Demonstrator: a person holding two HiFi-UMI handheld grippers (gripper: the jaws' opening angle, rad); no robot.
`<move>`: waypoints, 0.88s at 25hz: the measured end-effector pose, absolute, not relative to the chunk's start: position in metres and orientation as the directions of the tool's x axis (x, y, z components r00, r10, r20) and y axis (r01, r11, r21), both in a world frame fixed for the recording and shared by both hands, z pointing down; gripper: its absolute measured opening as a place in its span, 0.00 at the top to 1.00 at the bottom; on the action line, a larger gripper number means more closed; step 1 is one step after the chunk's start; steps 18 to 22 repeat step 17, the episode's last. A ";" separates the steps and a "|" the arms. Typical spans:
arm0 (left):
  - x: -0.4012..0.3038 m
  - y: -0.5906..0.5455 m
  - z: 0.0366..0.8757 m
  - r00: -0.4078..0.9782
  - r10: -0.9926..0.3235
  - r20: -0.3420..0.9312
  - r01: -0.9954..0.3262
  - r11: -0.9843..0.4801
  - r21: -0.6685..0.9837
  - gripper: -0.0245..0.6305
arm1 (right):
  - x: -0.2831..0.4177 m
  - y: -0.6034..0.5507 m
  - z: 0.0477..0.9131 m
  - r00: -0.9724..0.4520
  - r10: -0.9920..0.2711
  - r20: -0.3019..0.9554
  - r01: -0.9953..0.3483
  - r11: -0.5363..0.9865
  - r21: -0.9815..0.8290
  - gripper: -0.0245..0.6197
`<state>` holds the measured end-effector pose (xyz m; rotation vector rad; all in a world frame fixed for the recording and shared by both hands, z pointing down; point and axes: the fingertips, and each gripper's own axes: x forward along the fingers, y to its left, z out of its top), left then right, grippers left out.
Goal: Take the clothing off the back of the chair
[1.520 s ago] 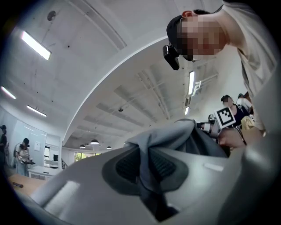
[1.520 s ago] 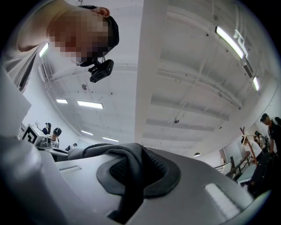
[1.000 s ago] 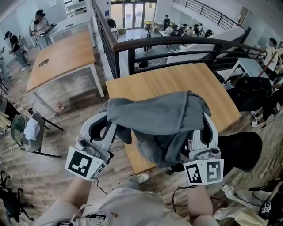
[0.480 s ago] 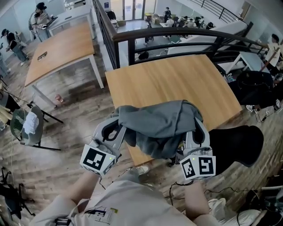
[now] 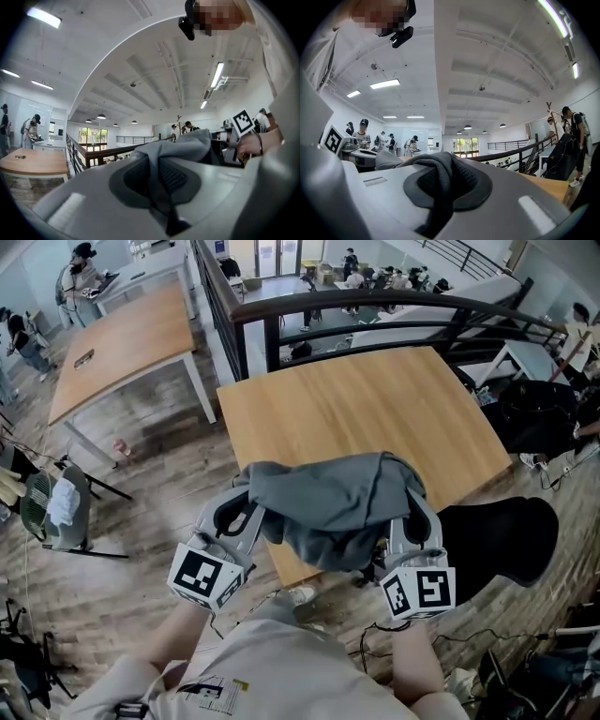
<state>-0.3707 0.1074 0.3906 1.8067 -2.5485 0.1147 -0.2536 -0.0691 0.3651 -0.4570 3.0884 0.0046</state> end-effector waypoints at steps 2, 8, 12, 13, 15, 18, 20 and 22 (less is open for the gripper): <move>-0.372 0.106 0.393 -0.322 -0.945 0.056 -0.946 0.320 -0.052 0.90 | -0.254 -0.069 0.368 -0.955 -0.295 -0.023 -0.295 0.956 -0.006 0.92; -0.363 0.103 0.387 -0.309 -0.950 0.052 -0.951 0.307 -0.038 0.90 | -0.251 -0.069 0.359 -0.956 -0.292 -0.026 -0.292 0.956 -0.005 0.92; -0.368 0.108 0.384 -0.291 -0.956 0.044 -0.957 0.289 -0.035 0.90 | -0.257 -0.060 0.352 -0.954 -0.296 -0.042 -0.297 0.955 0.005 0.92; -0.372 0.113 0.387 -0.290 -0.956 0.045 -0.957 0.288 -0.035 0.90 | -0.259 -0.054 0.354 -0.954 -0.298 -0.044 -0.298 0.955 0.005 0.92; -0.378 0.124 0.393 -0.289 -0.956 0.047 -0.957 0.288 -0.034 0.90 | -0.265 -0.043 0.360 -0.953 -0.299 -0.043 -0.299 0.954 0.003 0.92; -0.384 0.133 0.397 -0.289 -0.956 0.047 -0.957 0.288 -0.033 0.90 | -0.270 -0.034 0.364 -0.954 -0.298 -0.043 -0.298 0.955 0.002 0.92; -0.384 0.133 0.397 -0.289 -0.956 0.047 -0.957 0.288 -0.033 0.90 | -0.270 -0.034 0.364 -0.954 -0.298 -0.043 -0.298 0.955 0.002 0.92; -0.384 0.133 0.397 -0.289 -0.956 0.047 -0.957 0.288 -0.033 0.90 | -0.270 -0.034 0.364 -0.954 -0.298 -0.043 -0.298 0.955 0.002 0.92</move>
